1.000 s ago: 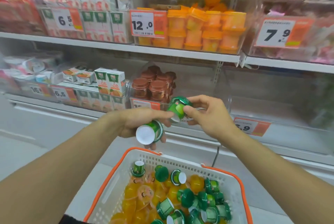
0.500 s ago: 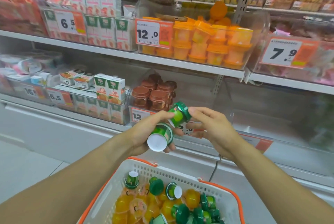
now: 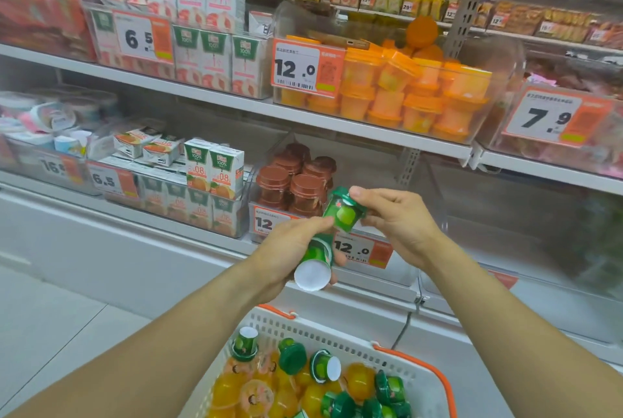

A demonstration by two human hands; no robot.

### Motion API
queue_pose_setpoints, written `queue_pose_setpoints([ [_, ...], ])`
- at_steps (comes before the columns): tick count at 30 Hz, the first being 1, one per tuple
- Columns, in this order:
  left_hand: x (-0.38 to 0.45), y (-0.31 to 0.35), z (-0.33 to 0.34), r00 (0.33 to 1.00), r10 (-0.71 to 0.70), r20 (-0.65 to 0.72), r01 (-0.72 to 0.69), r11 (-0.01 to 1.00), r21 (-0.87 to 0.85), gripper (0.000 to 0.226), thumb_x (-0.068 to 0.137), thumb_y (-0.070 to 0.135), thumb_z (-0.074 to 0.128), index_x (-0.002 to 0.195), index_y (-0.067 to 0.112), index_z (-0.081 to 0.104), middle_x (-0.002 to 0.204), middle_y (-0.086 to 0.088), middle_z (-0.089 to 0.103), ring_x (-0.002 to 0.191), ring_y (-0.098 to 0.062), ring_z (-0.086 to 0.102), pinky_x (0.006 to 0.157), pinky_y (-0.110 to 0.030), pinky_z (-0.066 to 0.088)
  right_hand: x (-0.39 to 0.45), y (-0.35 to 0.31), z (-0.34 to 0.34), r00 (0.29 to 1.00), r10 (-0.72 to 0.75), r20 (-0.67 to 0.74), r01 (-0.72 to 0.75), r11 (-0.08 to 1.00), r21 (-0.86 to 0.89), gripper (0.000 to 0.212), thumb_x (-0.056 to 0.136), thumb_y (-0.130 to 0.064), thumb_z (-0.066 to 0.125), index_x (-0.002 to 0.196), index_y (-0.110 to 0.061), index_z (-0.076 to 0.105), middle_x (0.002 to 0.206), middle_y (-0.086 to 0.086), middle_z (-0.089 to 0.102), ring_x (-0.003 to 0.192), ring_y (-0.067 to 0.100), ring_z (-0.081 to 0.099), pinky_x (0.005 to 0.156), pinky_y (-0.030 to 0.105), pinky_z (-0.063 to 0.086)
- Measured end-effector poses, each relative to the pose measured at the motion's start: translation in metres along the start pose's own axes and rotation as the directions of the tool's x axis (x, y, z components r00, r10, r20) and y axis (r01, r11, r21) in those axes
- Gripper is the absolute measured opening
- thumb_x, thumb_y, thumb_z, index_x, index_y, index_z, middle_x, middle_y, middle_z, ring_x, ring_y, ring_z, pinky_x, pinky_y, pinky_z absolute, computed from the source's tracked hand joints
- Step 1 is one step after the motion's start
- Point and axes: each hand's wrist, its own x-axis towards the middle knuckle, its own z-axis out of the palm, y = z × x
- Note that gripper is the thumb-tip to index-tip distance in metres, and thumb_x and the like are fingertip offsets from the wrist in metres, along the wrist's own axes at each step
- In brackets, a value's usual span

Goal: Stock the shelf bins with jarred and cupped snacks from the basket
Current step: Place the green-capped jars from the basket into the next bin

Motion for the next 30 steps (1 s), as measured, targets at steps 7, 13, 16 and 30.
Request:
queue_pose_setpoints([
  [7, 0.007, -0.009, -0.005, 0.931, -0.188, -0.313, 0.166, 0.981, -0.095, 0.024, 0.094, 0.035, 0.056, 0.098, 0.012, 0.062, 0.098, -0.026, 0.071, 0.072, -0.038, 0.066, 0.055, -0.038, 0.056, 0.085, 0.017, -0.028, 0.957, -0.048, -0.286, -0.063, 0.928, -0.367, 0.028, 0.074, -0.028, 0.086, 0.098, -0.014, 0.078, 0.099, 0.000, 0.075, 0.099, 0.019, 0.069, 0.091, 0.038, 0.056],
  [13, 0.020, -0.017, -0.002, 0.881, -0.201, -0.428, 0.171, 0.979, -0.109, 0.027, 0.089, 0.036, 0.058, 0.103, 0.012, 0.060, 0.102, -0.022, 0.069, 0.092, -0.039, 0.069, 0.064, -0.045, 0.061, 0.126, 0.040, -0.019, 0.963, 0.093, -0.253, -0.219, 0.817, -0.534, 0.037, 0.084, -0.031, 0.078, 0.115, -0.011, 0.072, 0.105, 0.001, 0.060, 0.097, 0.017, 0.054, 0.086, 0.025, 0.043],
  [16, 0.024, -0.019, 0.000, 0.866, -0.085, -0.493, 0.135, 0.989, 0.065, 0.022, 0.090, 0.031, 0.057, 0.087, 0.010, 0.062, 0.088, -0.015, 0.067, 0.091, -0.036, 0.068, 0.070, -0.039, 0.055, 0.136, 0.055, -0.013, 0.964, 0.157, -0.217, -0.260, 0.739, -0.621, 0.037, 0.087, -0.033, 0.075, 0.116, -0.011, 0.071, 0.104, 0.002, 0.058, 0.096, 0.016, 0.053, 0.084, 0.024, 0.042],
  [30, 0.026, -0.023, -0.008, 0.857, -0.014, -0.516, 0.144, 0.967, 0.212, 0.034, 0.087, 0.036, 0.055, 0.093, 0.004, 0.066, 0.085, -0.015, 0.069, 0.093, -0.038, 0.067, 0.088, -0.045, 0.053, 0.151, 0.078, -0.009, 0.964, 0.196, -0.180, -0.266, 0.679, -0.684, 0.037, 0.084, -0.029, 0.078, 0.115, -0.011, 0.072, 0.113, 0.005, 0.069, 0.101, 0.023, 0.063, 0.090, 0.031, 0.052],
])
